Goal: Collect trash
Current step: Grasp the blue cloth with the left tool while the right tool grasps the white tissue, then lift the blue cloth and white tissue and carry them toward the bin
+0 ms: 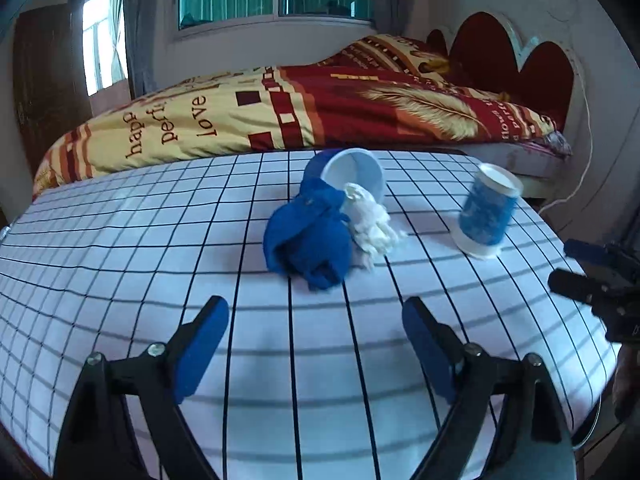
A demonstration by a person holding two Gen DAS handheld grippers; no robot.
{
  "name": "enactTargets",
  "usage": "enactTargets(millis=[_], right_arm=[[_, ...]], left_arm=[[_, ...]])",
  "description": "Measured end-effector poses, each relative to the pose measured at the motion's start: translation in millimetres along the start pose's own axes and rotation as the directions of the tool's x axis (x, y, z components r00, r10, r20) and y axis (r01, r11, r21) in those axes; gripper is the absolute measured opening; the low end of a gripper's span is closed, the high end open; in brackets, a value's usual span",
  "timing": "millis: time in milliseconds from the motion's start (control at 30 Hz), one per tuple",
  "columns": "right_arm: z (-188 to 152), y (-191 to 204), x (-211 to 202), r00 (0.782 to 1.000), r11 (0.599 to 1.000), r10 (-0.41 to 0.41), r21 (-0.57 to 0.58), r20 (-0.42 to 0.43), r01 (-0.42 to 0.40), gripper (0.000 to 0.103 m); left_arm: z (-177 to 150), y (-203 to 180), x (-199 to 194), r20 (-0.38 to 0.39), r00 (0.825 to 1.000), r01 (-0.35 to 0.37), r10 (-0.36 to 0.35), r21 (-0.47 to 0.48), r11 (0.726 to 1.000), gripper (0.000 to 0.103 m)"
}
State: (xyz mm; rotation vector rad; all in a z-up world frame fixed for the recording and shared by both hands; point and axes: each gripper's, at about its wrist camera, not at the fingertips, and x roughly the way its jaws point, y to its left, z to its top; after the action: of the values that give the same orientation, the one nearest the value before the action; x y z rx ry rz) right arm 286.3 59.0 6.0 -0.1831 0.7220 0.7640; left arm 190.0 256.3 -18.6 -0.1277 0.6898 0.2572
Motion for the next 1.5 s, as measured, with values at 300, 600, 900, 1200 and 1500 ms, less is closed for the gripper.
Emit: enactTargets(millis=[300, 600, 900, 1200, 1500], right_arm=[[28, 22, 59, 0.996, 0.994, 0.068, -0.083, -0.056, -0.072, 0.066], [38, 42, 90, 0.99, 0.986, 0.111, -0.118, -0.086, -0.12, 0.061], [63, 78, 151, 0.98, 0.987, 0.127, -0.074, -0.153, -0.139, 0.051], [47, 80, 108, 0.984, 0.983, 0.149, -0.09, -0.097, -0.158, 0.011], [12, 56, 24, 0.992, 0.988, 0.126, -0.083, -0.014, -0.127, 0.01]], left_arm=[[26, 13, 49, -0.04, 0.998, 0.037, -0.038, -0.01, 0.999, 0.08], [24, 31, 46, -0.04, 0.992, 0.115, -0.116, -0.023, 0.993, 0.034], [8, 58, 40, -0.067, 0.995, 0.073, -0.075, -0.04, 0.997, 0.034], [0, 35, 18, -0.053, 0.993, 0.11, -0.11, -0.002, 0.994, 0.034], [-19, -2, -23, -0.036, 0.988, 0.15, -0.149, 0.032, 0.988, 0.033]])
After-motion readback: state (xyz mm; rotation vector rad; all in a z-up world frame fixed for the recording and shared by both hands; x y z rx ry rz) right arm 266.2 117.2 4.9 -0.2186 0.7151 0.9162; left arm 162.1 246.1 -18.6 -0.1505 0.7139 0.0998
